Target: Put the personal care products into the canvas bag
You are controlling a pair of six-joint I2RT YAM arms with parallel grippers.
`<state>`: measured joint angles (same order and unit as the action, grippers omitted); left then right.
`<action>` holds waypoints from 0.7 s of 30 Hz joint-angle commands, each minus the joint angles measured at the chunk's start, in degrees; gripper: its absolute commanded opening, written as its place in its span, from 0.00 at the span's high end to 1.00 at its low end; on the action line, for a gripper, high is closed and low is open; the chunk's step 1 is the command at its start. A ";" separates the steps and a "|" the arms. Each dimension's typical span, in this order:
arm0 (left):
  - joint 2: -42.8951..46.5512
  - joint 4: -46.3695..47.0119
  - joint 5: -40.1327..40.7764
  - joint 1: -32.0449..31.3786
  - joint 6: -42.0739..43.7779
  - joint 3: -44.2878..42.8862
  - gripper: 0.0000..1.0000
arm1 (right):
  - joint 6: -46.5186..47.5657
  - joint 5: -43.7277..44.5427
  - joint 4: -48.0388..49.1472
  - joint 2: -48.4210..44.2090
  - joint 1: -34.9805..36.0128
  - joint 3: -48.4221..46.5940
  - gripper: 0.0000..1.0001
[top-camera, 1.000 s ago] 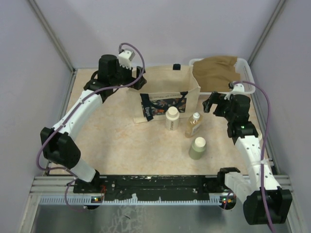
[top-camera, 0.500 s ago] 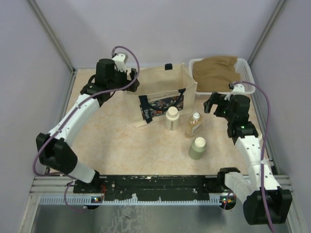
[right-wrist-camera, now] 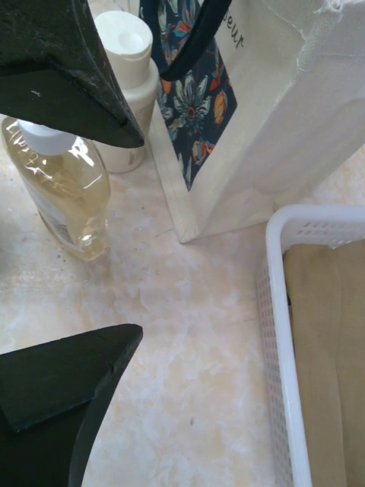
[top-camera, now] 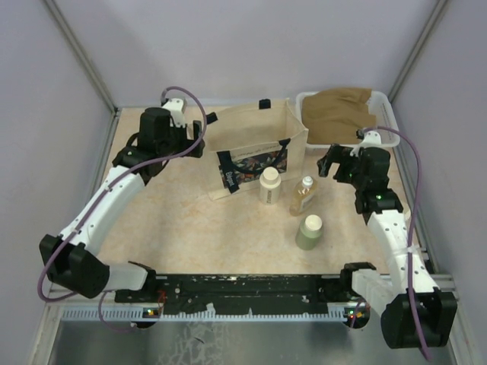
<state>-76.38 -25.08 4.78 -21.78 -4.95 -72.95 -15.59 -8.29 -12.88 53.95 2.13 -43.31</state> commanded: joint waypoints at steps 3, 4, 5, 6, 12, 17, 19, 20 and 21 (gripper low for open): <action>2.05 0.75 1.25 -0.27 -1.37 1.75 0.01 | 1.39 -0.14 9.53 2.54 0.24 -3.53 0.01; 2.03 1.34 0.71 -0.26 -1.62 2.28 0.01 | 1.82 0.08 11.17 3.66 0.24 -3.79 0.01; 1.93 1.88 -0.07 -0.24 -1.90 2.90 0.01 | 2.25 0.65 13.00 4.97 0.24 -4.14 0.01; 2.06 2.10 -0.44 -0.23 -2.19 3.29 0.01 | 2.58 1.49 14.65 6.35 0.23 -4.38 0.01; 7.19 0.31 5.53 -0.27 -3.62 4.28 0.01 | 3.57 3.35 25.91 16.18 0.22 -5.38 0.01; 16.26 2.96 8.03 -0.19 -4.57 7.78 0.01 | 3.35 0.89 32.08 23.54 0.63 -7.04 0.01; 18.39 3.01 10.46 -0.16 -4.68 8.78 0.01 | 4.11 0.77 32.52 25.48 0.97 -8.20 0.01; 18.96 2.56 11.91 -0.14 -4.57 9.05 0.01 | 4.43 0.64 33.13 26.44 1.03 -8.51 0.01; 19.01 1.65 13.40 -0.12 -4.57 9.24 0.01 | 4.71 0.03 34.01 27.29 1.19 -8.74 0.01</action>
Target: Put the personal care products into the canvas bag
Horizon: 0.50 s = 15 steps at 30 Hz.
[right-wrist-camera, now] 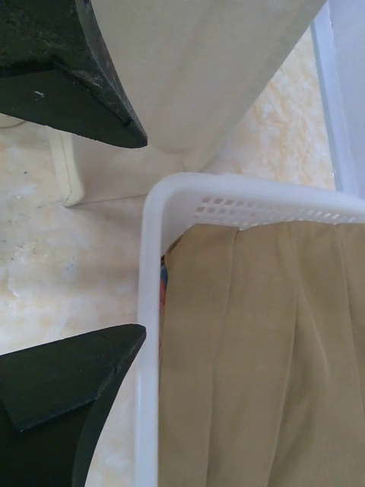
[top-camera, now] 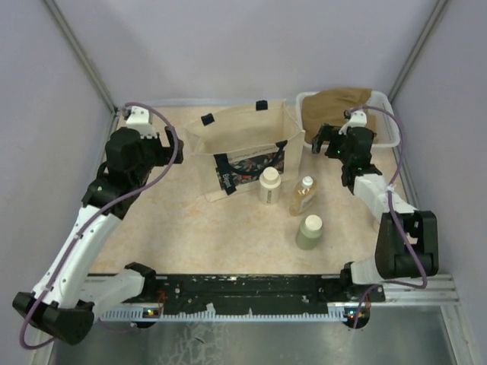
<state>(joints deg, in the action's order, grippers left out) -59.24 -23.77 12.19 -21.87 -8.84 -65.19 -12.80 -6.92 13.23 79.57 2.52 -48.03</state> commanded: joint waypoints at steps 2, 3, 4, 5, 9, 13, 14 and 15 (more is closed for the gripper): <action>1.24 -1.12 7.79 -0.10 -0.41 1.91 0.01 | 2.00 -2.93 9.78 3.35 0.94 -4.82 0.01; 0.67 -1.67 8.31 -0.07 -0.35 2.24 0.01 | 1.99 -3.67 10.13 4.25 1.08 -5.47 0.01; -0.10 -1.98 8.69 -0.01 -0.26 2.77 0.01 | 2.03 -4.19 10.36 5.17 1.38 -6.16 0.01; -0.91 -2.07 8.90 -0.02 -0.48 3.36 0.01 | 2.37 -4.34 10.41 5.95 1.84 -6.91 0.01; -4.36 -0.87 8.26 0.09 -0.80 6.30 0.01 | 4.77 -3.68 8.45 9.21 4.23 -10.70 0.01; -7.36 2.30 5.65 0.38 -1.82 9.50 0.01 | 5.66 -4.21 7.58 11.41 5.91 -13.49 0.01; -7.94 3.36 4.54 0.38 -2.06 10.15 0.01 | 5.64 -4.45 7.53 11.84 6.18 -13.95 0.01; -8.40 4.39 3.08 0.36 -2.32 10.69 0.01 | 5.74 -4.92 7.44 12.30 6.48 -14.51 0.01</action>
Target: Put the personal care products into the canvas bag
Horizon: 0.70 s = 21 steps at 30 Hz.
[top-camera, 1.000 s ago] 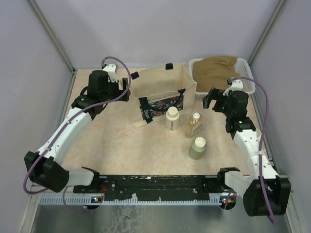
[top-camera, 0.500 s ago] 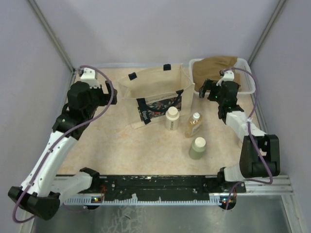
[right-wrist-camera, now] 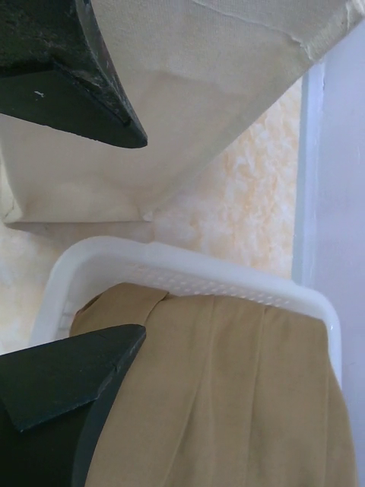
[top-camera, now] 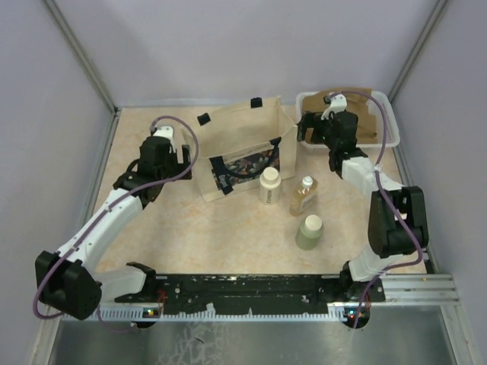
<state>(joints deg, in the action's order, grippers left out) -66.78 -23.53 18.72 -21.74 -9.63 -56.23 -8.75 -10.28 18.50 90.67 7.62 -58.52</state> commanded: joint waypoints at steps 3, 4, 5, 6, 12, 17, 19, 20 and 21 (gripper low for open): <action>-1.47 6.07 -7.29 0.25 -2.72 2.53 0.01 | 2.82 -2.90 0.51 2.93 2.82 -6.41 0.01; -1.56 6.31 -8.49 0.28 -2.65 2.72 0.01 | 3.50 -3.45 -0.24 3.46 3.30 -7.37 0.01; -1.67 6.34 -9.55 0.23 -2.59 2.89 0.01 | 3.94 -4.00 -0.87 3.53 3.77 -8.12 0.01; -1.66 6.23 -10.33 0.21 -2.59 3.07 0.01 | 4.12 -4.64 -1.44 5.47 4.26 -8.97 0.01; 0.62 4.45 -14.84 0.19 -3.72 4.77 0.01 | 5.84 -7.08 -4.26 9.27 7.33 -12.79 0.01; 5.74 1.66 -15.18 0.12 -4.80 6.90 0.01 | 7.18 -7.92 -7.09 11.87 9.96 -15.48 0.01; 8.24 -0.44 -14.41 0.14 -5.07 7.25 0.01 | 7.56 -8.24 -7.69 12.38 11.02 -15.89 0.01; 9.31 -1.51 -14.24 0.12 -5.19 7.35 0.01 | 7.62 -8.63 -7.69 12.56 11.42 -15.92 0.01; 10.32 -2.45 -14.12 0.05 -5.49 7.48 0.01 | 7.61 -9.13 -7.69 12.66 11.82 -15.92 0.01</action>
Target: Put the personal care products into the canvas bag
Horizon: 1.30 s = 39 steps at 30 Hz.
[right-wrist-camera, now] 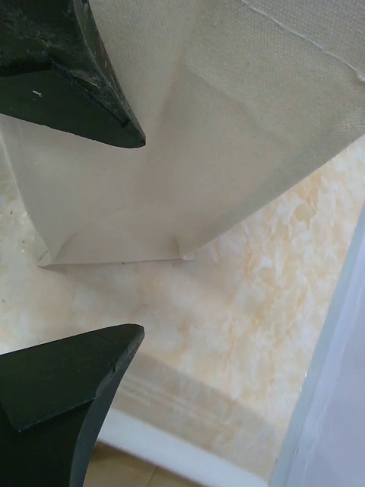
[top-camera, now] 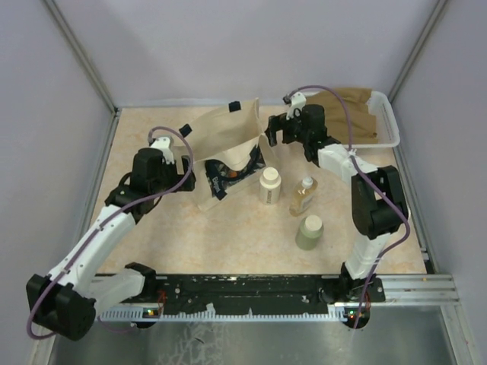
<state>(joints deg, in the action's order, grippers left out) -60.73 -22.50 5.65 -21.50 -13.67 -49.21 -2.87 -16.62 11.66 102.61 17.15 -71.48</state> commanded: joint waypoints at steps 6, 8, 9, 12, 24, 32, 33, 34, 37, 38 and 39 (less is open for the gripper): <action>9.84 -10.08 -0.62 -0.16 -3.69 1.40 0.01 | 1.96 -5.49 -1.99 1.45 4.63 -3.78 0.01; 11.99 -11.79 -0.68 -0.15 -4.62 2.16 0.01 | 2.29 -6.47 -2.45 1.55 5.39 -4.01 0.01; 13.09 -12.70 -0.77 -0.16 -5.22 2.45 0.01 | 2.34 -7.06 -2.58 1.56 5.78 -4.08 0.01; 16.72 -13.12 -1.76 -0.88 -7.34 2.91 0.01 | 2.57 -8.67 -2.83 1.46 6.83 -4.23 0.01; 16.18 -15.64 -0.90 -0.95 -5.24 -4.42 0.01 | 4.45 -2.66 -8.71 -0.51 9.07 -5.49 0.01; 11.88 -14.29 3.90 -0.99 0.62 -15.88 0.01 | 9.68 25.64 -15.49 -2.69 8.96 -9.56 0.01; 11.33 -13.50 5.14 -0.96 1.84 -18.24 0.01 | 9.91 28.58 -14.94 -2.83 8.99 -9.41 0.01; 10.63 -13.38 6.41 -0.99 2.94 -20.16 0.01 | 9.98 30.97 -14.81 -2.93 8.96 -9.46 0.01; 7.58 -12.59 10.17 -1.00 5.89 -26.50 0.01 | 7.86 34.69 -14.79 -3.72 8.98 -9.28 0.01; 6.49 -12.23 11.09 -0.95 7.22 -28.61 0.01 | 7.29 34.33 -14.61 -4.16 8.96 -8.86 0.01; 5.41 -11.68 11.82 -0.92 8.81 -30.47 0.01 | 7.12 33.58 -14.47 -4.59 8.96 -8.54 0.01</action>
<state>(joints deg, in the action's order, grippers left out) -52.47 -37.58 11.84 -22.15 -11.42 -72.88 4.89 10.37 -3.60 102.50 25.74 -78.11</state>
